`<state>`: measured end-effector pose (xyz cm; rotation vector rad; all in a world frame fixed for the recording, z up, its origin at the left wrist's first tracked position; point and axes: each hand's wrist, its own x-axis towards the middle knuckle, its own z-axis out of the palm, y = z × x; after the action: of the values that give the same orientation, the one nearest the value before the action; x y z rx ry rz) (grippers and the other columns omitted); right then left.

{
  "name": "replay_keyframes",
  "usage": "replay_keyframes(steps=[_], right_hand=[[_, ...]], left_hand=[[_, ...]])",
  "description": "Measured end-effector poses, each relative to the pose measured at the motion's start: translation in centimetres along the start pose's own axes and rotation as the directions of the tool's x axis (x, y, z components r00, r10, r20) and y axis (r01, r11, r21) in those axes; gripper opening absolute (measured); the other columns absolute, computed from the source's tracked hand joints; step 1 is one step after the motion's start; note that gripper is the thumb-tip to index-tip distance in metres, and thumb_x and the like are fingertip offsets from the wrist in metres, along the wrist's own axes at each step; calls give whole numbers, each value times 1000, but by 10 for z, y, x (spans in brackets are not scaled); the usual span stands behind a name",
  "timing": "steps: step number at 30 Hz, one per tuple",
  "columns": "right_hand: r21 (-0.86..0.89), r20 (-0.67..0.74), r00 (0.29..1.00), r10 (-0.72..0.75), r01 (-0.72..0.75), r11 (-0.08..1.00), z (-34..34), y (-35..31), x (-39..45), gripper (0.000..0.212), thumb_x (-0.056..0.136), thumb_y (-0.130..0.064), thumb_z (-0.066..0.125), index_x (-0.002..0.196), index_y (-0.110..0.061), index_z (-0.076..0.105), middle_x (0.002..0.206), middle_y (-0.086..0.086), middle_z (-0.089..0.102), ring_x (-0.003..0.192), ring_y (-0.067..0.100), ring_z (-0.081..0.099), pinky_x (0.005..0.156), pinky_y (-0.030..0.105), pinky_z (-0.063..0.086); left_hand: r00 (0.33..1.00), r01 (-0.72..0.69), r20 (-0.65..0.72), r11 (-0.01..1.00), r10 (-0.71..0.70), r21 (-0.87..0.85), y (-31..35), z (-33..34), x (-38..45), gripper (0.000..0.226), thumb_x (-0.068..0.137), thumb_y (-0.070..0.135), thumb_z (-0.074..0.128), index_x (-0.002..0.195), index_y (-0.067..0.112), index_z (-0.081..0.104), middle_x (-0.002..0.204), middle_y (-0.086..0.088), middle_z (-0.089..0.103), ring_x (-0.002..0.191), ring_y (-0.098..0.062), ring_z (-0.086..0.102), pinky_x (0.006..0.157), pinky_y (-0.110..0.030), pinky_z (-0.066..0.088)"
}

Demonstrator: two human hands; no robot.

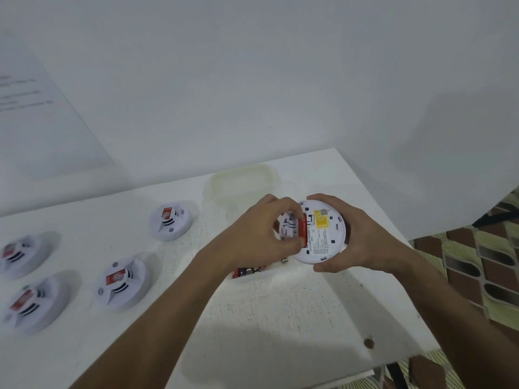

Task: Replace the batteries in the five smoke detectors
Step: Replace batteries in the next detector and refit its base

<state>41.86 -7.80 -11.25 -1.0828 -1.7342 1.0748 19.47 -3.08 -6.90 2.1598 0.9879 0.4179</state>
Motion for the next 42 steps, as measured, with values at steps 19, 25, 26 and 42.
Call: replay_keyframes(steps=[19,25,26,42], right_hand=[[-6,-26,1000,-6,6,1000,2,-3,4,88,52,-16,95,130,-29,57,118,-3,66,111,23,64,83,26,57],[-27,-62,998,-6,5,1000,7,-2,5,87,53,-13,94,130,-31,56,116,-7,65,109,19,64,82,24,57],[-36,-70,998,-1,-2,999,7,-1,5,87,53,-13,94,130,-29,56,115,-6,65,108,19,64,82,26,58],[-84,-141,986,91,-104,991,-14,12,-13,85,50,-30,95,125,-39,56,116,-11,65,111,12,63,87,34,58]], left_hand=[[994,63,88,998,-61,-15,1,2,6,41,83,31,76,96,37,37,107,12,41,88,-5,51,63,-14,39],[980,20,-200,1000,-16,18,3,11,9,24,91,41,64,89,29,43,100,8,44,89,-8,49,65,-12,39],[971,13,-237,999,-4,37,1,13,8,23,91,39,64,89,27,44,97,7,47,88,-10,49,66,-17,39],[891,365,-231,919,-392,-149,-51,35,19,13,84,26,73,96,27,69,78,12,72,60,0,63,44,-3,40]])
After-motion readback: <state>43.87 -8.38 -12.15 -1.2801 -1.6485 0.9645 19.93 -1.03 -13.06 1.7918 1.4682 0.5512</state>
